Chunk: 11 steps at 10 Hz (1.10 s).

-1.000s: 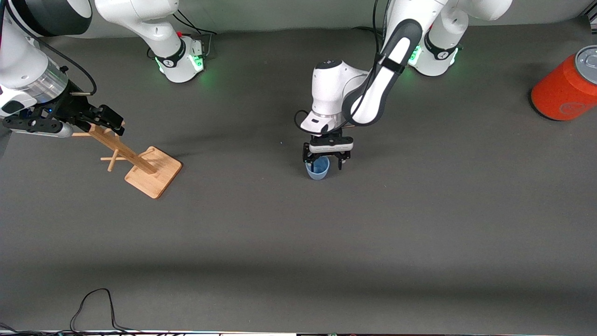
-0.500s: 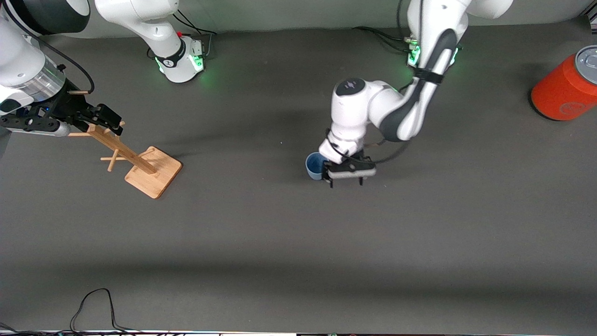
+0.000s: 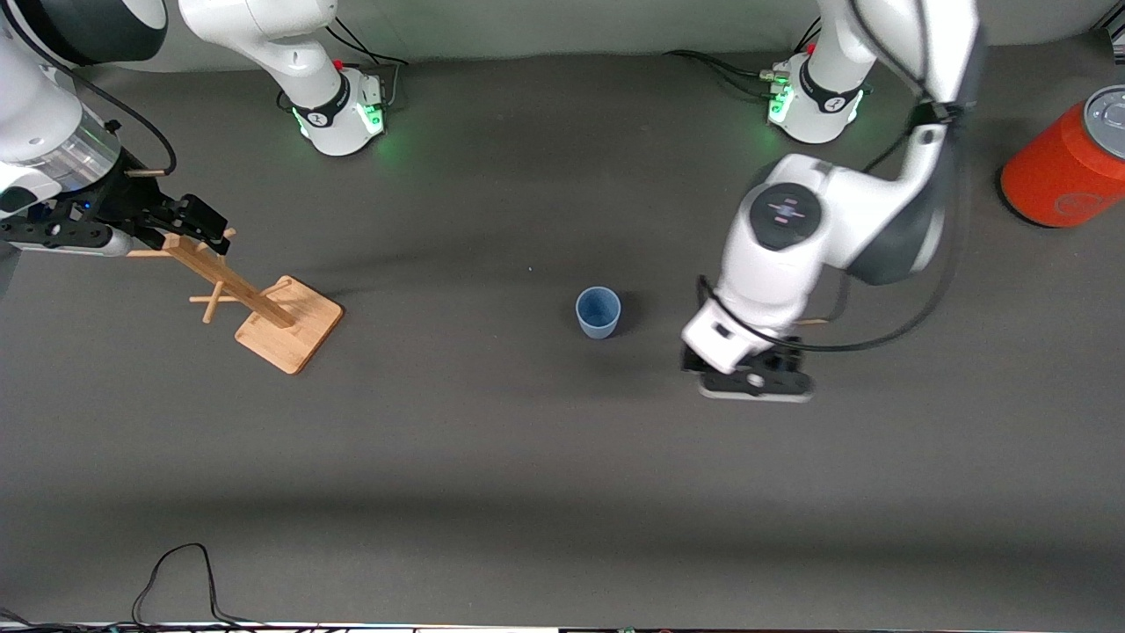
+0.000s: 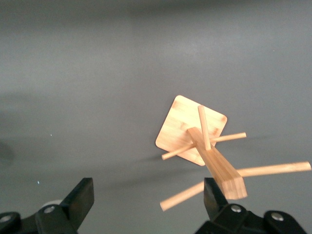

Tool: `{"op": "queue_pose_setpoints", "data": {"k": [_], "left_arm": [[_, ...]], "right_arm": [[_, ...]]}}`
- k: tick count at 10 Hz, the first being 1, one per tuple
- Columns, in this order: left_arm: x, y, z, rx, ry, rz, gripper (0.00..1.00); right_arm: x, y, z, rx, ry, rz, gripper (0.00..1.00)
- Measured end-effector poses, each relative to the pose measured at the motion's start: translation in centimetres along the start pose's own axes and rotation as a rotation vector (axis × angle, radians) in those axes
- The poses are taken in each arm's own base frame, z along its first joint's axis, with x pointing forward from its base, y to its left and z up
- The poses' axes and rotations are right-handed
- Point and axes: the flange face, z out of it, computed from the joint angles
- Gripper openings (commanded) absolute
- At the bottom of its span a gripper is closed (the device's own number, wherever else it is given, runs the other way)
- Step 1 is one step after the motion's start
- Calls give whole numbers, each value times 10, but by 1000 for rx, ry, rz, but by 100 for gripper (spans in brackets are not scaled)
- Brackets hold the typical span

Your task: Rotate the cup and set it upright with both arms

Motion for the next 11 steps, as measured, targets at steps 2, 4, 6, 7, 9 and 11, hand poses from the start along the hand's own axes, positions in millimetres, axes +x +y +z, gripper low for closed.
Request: {"op": "queue_pose_setpoints", "data": {"k": [2, 4, 6, 7, 9, 11], "left_arm": [[8, -78, -27, -16, -48, 39, 100], [-2, -141, -64, -22, -74, 17, 100], [-32, -181, -86, -18, -85, -26, 100], [-54, -197, -89, -16, -98, -41, 100], [-86, -213, -102, -5, -103, -63, 100], [-98, -239, -114, -8, -98, -108, 100]], "right_arm": [[10, 3, -4, -4, -19, -9, 100], [17, 4, -4, -5, -19, -10, 100], [20, 4, -2, -7, -23, -9, 100], [21, 4, -2, -7, -24, -8, 100], [21, 4, 0, -7, -26, -8, 100], [24, 4, 6, -10, -37, -7, 100]]}}
